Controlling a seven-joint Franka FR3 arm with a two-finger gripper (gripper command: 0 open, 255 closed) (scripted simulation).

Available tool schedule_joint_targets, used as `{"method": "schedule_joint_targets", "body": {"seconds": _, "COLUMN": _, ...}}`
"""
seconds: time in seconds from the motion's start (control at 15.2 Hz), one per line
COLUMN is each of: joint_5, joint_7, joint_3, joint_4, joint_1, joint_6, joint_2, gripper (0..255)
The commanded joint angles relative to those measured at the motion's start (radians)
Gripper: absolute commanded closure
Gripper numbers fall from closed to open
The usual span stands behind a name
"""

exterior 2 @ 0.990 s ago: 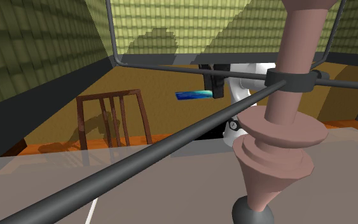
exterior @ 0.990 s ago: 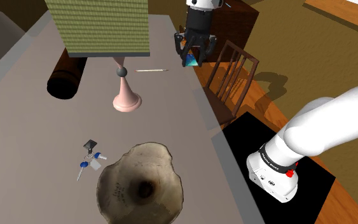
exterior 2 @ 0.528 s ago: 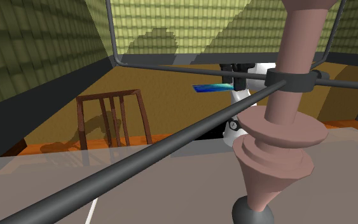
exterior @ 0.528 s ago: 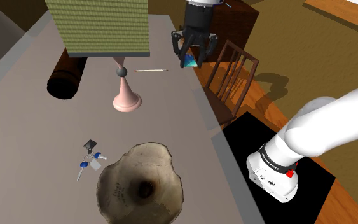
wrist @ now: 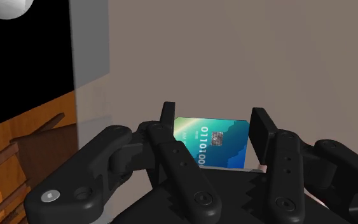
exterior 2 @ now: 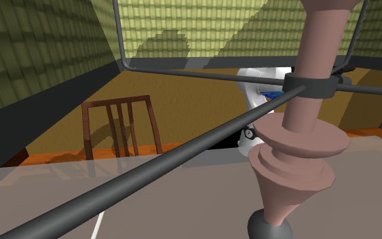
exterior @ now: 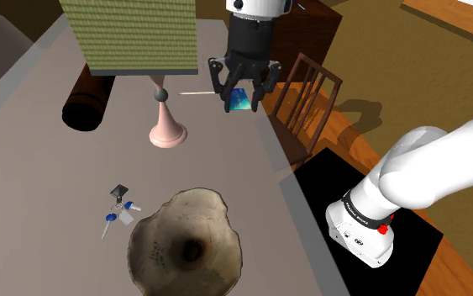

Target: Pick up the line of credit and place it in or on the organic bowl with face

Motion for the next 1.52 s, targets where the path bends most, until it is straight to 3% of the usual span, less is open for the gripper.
{"method": "schedule_joint_targets", "body": {"seconds": 0.0, "joint_5": 0.02, "joint_7": 0.046, "joint_3": 0.034, "joint_4": -0.003, "joint_1": 0.018, "joint_6": 0.007, "joint_2": -0.008, "gripper": 255}}
{"method": "schedule_joint_targets", "body": {"seconds": 0.86, "joint_5": 0.071, "joint_7": 0.386, "joint_3": 0.303, "joint_4": 0.136, "joint_1": 0.09, "joint_6": 0.056, "joint_2": 0.086, "gripper": 255}}
{"method": "schedule_joint_targets", "body": {"seconds": 1.12, "joint_5": 0.039, "joint_7": 0.512, "joint_3": 0.411, "joint_4": 0.214, "joint_1": 0.093, "joint_6": 0.08, "joint_2": 0.166, "gripper": 255}}
{"method": "schedule_joint_targets", "body": {"seconds": 1.39, "joint_5": -0.044, "joint_7": 0.663, "joint_3": 0.54, "joint_4": 0.309, "joint_1": 0.092, "joint_6": 0.108, "joint_2": 0.288, "gripper": 255}}
{"method": "schedule_joint_targets", "body": {"seconds": 1.45, "joint_5": -0.042, "joint_7": 0.661, "joint_3": 0.54, "joint_4": 0.295, "joint_1": 0.093, "joint_6": 0.121, "joint_2": 0.287, "gripper": 255}}
